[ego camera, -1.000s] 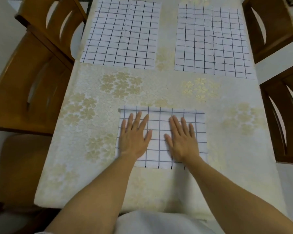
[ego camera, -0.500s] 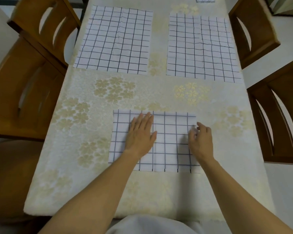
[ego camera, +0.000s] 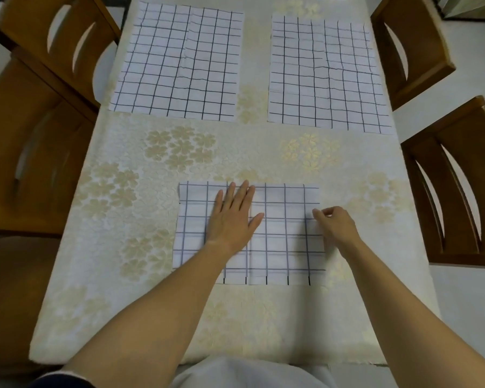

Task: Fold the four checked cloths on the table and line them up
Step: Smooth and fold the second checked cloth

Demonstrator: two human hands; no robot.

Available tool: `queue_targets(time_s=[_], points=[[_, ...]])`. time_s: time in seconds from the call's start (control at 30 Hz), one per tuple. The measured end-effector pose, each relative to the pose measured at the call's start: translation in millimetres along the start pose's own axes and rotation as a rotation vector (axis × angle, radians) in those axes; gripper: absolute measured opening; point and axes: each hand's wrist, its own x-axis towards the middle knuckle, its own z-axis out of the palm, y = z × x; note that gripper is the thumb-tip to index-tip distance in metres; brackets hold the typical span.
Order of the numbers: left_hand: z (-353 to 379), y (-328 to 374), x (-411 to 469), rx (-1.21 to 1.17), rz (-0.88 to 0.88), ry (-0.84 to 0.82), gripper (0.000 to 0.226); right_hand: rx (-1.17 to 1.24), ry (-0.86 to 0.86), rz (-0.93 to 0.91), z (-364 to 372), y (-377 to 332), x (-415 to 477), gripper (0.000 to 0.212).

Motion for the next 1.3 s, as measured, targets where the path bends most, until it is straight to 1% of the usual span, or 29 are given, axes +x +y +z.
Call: queue_targets(time_s=[0.1, 0.2, 0.33, 0.4, 0.53, 0.7, 0.83, 0.9, 1.07, 1.17, 1.3], points=[[4.6, 1.5, -10.3, 0.02, 0.014, -0.013, 0.074, 0.022, -0.013, 0.041, 0.5, 5.5, -0.1, 0.044], [8.8, 1.1, -18.2, 0.031, 0.025, -0.011, 0.075, -0.004, -0.022, 0.037, 2.8, 10.2, -0.9, 0.052], [1.0, 3.6, -15.6, 0.0, 0.019, 0.05, 0.071, -0.012, -0.013, 0.012, 4.7, 10.3, -6.5, 0.056], [-3.4, 6.5, -10.6, 0.002, 0.007, 0.065, 0.066, -0.01, -0.003, -0.001, 5.0, 10.1, -8.8, 0.054], [1.6, 4.5, -7.7, 0.017, -0.024, 0.035, 0.06, 0.024, 0.026, -0.007, 2.5, 13.4, -13.0, 0.045], [8.0, 2.4, -7.7, -0.027, -0.043, 0.06, 0.06, 0.099, 0.035, -0.023, 2.6, 16.8, -22.4, 0.041], [6.3, 1.8, -7.6, -0.014, -0.047, 0.059, 0.063, 0.083, 0.017, -0.043, 8.7, 22.4, -28.7, 0.043], [4.1, 0.7, -6.7, -0.024, -0.053, 0.057, 0.065, 0.09, 0.034, -0.055, 8.6, 21.7, -31.5, 0.038], [4.2, -10.6, -11.1, -0.016, -0.068, 0.064, 0.061, 0.106, 0.049, -0.133, 4.9, 9.0, -42.6, 0.012], [8.1, -11.0, -12.1, -0.013, -0.076, 0.086, 0.061, 0.087, 0.086, -0.199, 1.4, -1.2, -52.3, 0.009], [8.7, -11.0, -11.7, -0.018, -0.08, 0.105, 0.062, 0.051, 0.098, -0.303, -1.2, -25.3, -70.4, 0.011]])
